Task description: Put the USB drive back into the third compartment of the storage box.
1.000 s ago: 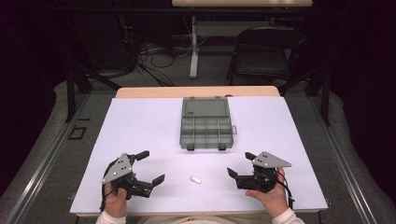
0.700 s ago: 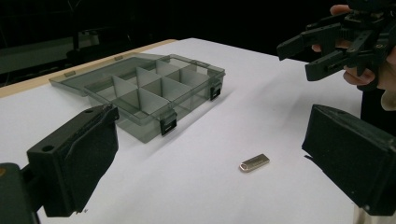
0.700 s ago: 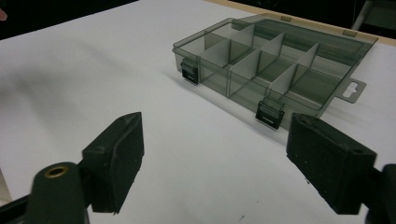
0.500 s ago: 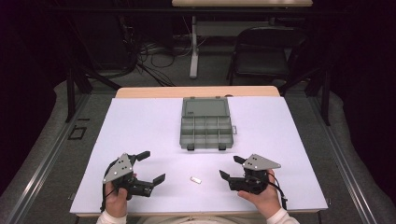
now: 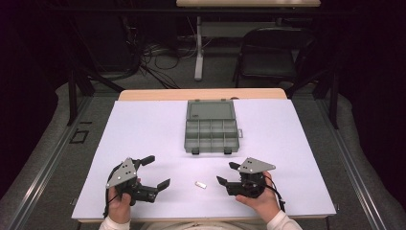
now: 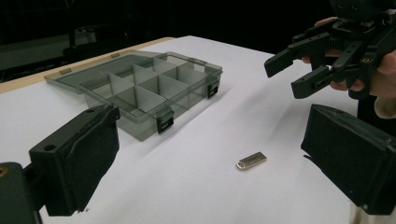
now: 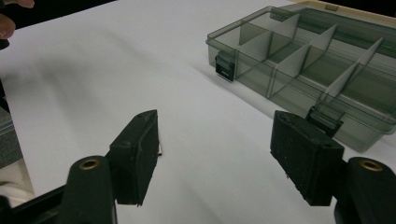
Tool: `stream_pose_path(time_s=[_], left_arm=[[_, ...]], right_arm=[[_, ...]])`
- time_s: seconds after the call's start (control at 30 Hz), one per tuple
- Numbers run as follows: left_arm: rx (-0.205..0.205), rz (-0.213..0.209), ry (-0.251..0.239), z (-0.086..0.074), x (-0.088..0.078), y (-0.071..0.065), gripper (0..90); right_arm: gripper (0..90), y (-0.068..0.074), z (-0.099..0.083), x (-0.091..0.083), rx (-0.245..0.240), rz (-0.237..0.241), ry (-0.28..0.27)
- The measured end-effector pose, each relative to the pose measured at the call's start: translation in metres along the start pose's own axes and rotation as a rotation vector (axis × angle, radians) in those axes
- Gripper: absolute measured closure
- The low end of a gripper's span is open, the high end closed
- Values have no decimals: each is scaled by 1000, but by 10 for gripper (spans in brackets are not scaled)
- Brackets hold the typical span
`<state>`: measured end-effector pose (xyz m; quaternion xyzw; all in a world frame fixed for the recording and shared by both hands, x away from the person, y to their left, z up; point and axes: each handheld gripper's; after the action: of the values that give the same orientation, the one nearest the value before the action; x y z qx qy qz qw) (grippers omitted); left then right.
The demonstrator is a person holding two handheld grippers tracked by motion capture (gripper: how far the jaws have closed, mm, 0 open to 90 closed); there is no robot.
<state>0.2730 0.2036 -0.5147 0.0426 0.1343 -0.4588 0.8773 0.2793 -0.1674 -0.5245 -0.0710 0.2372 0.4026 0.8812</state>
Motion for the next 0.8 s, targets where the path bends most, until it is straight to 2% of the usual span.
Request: stream_pose_path(time_s=[0.43, 0.63, 0.67, 0.8], left_arm=[[-3, 3, 3, 0, 0, 0, 47], [-4, 5, 6, 0, 0, 0, 49], [-4, -13, 10, 0, -1, 1, 49], [-3, -16, 12, 0, -1, 2, 51]], right_arm=[[335, 6, 16, 17, -28, 13, -8], [346, 8, 24, 27, -33, 49, -7], [349, 8, 26, 28, -36, 53, -3], [367, 12, 29, 35, -52, 64, 2]])
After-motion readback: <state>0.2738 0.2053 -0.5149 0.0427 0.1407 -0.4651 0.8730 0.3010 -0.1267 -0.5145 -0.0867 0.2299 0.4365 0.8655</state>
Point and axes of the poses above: each handheld gripper's, and its own axes: x roughly forward along the jaws, z roughly out of its top, y roughly to its left, and after that the axes turned 1 degree about z, right-handed
